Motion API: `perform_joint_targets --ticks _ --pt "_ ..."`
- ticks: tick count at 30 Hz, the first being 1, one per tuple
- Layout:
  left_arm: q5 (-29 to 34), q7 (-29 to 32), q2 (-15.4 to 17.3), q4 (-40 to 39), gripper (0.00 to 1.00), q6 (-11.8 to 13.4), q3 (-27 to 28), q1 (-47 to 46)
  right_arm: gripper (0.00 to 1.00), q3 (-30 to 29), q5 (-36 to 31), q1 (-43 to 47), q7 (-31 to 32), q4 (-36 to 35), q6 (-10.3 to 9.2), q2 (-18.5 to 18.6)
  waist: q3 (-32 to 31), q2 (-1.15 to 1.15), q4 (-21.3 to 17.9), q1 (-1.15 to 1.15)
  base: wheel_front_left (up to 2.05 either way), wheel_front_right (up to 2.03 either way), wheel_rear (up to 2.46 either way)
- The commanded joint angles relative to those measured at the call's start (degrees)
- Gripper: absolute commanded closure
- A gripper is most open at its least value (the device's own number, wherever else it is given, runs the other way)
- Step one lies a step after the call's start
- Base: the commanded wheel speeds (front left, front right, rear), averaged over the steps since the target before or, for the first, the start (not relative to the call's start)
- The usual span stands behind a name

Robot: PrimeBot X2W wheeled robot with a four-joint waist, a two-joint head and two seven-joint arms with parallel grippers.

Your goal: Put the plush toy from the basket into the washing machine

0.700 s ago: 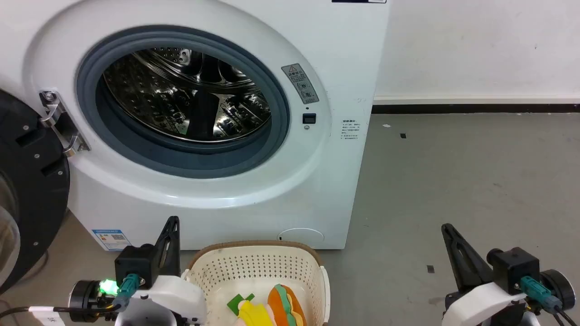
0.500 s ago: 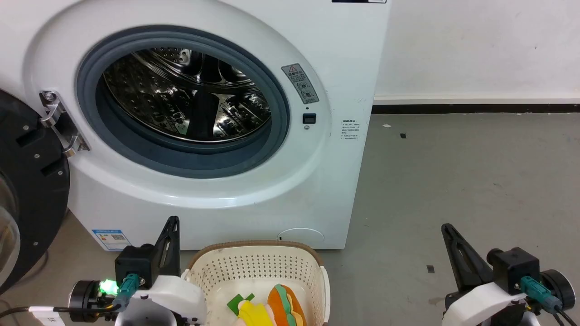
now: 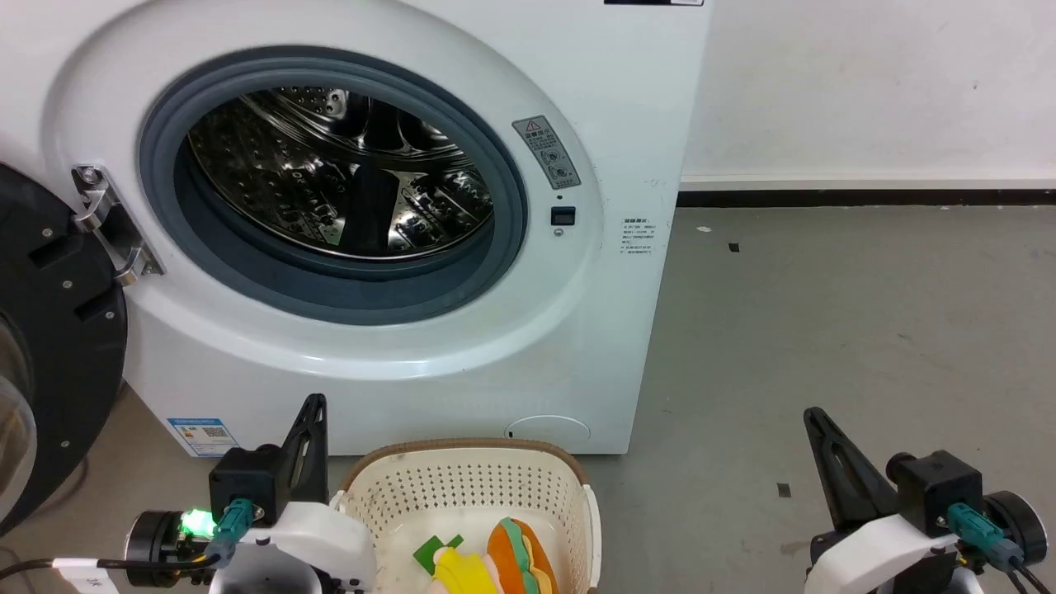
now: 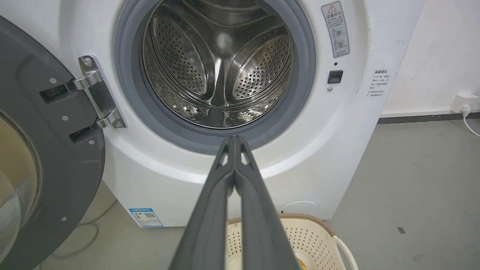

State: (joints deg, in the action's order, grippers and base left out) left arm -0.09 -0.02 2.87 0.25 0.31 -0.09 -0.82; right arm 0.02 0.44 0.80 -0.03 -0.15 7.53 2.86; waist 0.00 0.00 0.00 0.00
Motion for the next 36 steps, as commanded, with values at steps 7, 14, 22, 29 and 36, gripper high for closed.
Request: perform_joint_targets --ticks 7,14,22,29,36 --pt "0.09 0.02 0.0 -0.25 1.0 -0.31 0.09 0.82 1.0 -0.02 -0.44 -0.8 0.03 0.15 -0.04 0.01 0.0 0.0 0.0 0.0 0.0 0.0 0.0" --pt "0.09 0.02 0.0 -0.25 1.0 -0.31 0.09 0.82 1.0 -0.02 -0.44 -0.8 0.03 0.15 -0.04 0.01 0.0 0.0 0.0 0.0 0.0 0.0 0.0" --pt "-0.17 -0.61 0.0 0.27 0.0 0.64 -0.47 -0.17 0.0 -0.51 0.57 0.04 -0.61 -0.33 0.01 0.0 0.11 0.0 0.0 0.0 0.0 0.0 0.0" --pt "-0.34 -1.45 0.02 1.15 0.0 1.05 -1.14 -1.22 0.0 -1.17 1.36 -0.14 -1.45 -1.01 0.01 0.0 0.75 0.0 -0.07 0.0 0.0 0.0 0.0" --pt "-0.64 -2.28 0.05 3.96 0.0 0.89 -1.81 -3.67 0.0 -1.78 2.23 -0.84 -2.28 -1.68 0.0 0.0 2.43 0.0 -0.45 0.0 0.0 0.0 0.0"
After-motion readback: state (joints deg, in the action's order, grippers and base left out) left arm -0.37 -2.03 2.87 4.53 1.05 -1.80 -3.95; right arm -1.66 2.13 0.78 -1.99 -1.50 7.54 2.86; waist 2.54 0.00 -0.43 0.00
